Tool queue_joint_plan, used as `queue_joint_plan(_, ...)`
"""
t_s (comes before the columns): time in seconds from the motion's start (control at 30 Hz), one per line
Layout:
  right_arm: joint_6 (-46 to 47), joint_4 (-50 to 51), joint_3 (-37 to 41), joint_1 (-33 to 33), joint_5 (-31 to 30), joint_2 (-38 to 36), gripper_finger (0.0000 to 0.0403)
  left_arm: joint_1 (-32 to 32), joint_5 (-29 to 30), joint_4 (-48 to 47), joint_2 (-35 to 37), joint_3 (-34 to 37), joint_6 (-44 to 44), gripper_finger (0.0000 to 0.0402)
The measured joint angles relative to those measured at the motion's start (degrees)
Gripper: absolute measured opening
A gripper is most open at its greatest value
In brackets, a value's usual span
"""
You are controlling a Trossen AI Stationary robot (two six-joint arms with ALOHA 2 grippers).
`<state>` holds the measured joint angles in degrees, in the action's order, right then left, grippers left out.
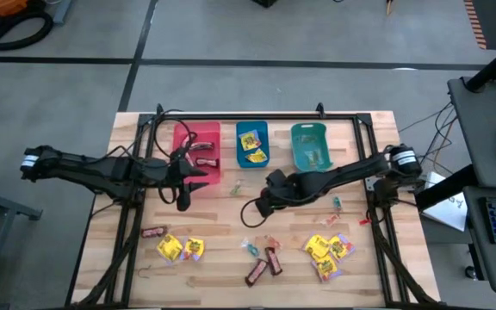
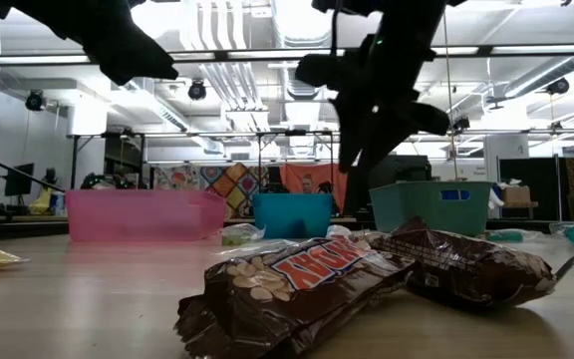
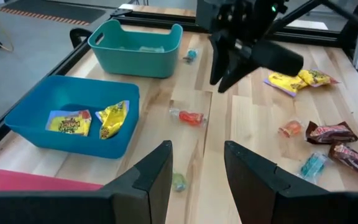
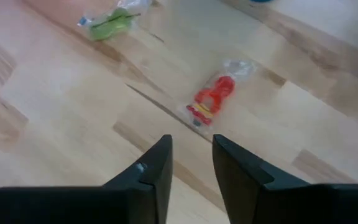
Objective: Sort candy
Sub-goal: Put the orange gummy candy into the green bin
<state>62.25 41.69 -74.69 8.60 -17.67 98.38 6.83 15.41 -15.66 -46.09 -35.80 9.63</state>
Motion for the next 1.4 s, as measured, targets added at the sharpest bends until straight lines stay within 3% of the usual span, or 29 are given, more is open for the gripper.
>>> queue_joint_plan(0.37, 4.0, 0.0, -4.05, -1.99, -3.39, 8.08, 0.0198, 0.0, 0.01, -0.37, -0.04, -0.01, -1.51, 0.0129)
queue_joint_plan(0.9, 5.47, -0.42, -4.11, -3.78, -3.37, 14.31, 0.0203, 0.0, 0.04, -0.57, -0.72, -0.01, -2.12, 0.0129)
queue_joint_plan(1.07, 5.51, -0.86, -4.16, -3.78, -3.07, 15.07, 0.0176, 0.0, 0.05, -0.63, -0.72, -0.01, -2.12, 0.0129)
queue_joint_plan(1.4, 4.67, -1.77, -4.55, -3.63, -2.91, 14.67, 0.0066, 0.0, 0.06, -0.63, -0.72, 0.29, -2.12, 0.0129)
